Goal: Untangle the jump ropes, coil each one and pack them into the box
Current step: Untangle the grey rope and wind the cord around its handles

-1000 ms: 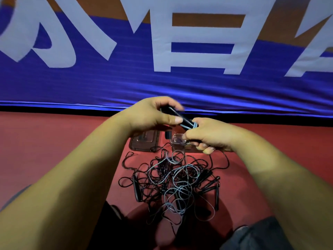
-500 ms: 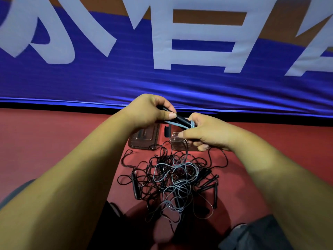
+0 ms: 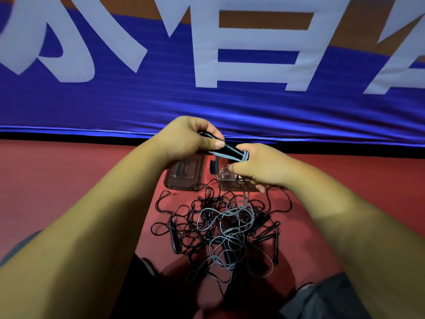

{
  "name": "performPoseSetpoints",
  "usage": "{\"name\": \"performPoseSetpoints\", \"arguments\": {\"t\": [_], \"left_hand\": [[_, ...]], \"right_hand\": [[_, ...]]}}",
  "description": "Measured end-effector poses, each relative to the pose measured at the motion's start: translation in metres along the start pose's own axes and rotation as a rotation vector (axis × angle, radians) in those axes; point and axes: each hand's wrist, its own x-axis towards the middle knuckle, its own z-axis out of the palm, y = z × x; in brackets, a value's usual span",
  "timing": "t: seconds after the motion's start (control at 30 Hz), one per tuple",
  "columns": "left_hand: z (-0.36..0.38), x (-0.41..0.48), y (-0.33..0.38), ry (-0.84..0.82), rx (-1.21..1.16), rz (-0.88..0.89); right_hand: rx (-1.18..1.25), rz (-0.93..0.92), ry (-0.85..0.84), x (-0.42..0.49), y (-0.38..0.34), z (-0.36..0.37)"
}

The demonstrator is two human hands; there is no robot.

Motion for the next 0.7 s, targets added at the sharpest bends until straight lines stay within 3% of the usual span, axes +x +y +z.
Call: {"name": "performPoseSetpoints", "arguments": {"t": [0.1, 0.17, 0.3, 0.4, 0.7], "left_hand": [[0.004, 0.003, -0.002, 0.035, -0.218, -0.045], [0.001, 0.006, -0.008, -0.057, -0.397, -0.136], [0.011, 0.006, -0.026, -0.389, -0.102, -0.157], [0.029, 0.005, -0.031, -0.545, -0.001, -0.018], [0.03, 0.003, -0.02, -0.448, 0.199, 0.094]], "right_hand": [[0.068, 0.039, -0.01, 0.003, 0.008, -0.004], [0.204, 0.054, -0.004, 0.003, 0.01, -0.006], [0.504, 0.044, 0.01, -0.002, 0.005, -0.012], [0.621, 0.021, -0.053, -0.008, -0.001, -0.017], [0.655, 0.02, -0.106, -0.016, -0.005, -0.023]]}}
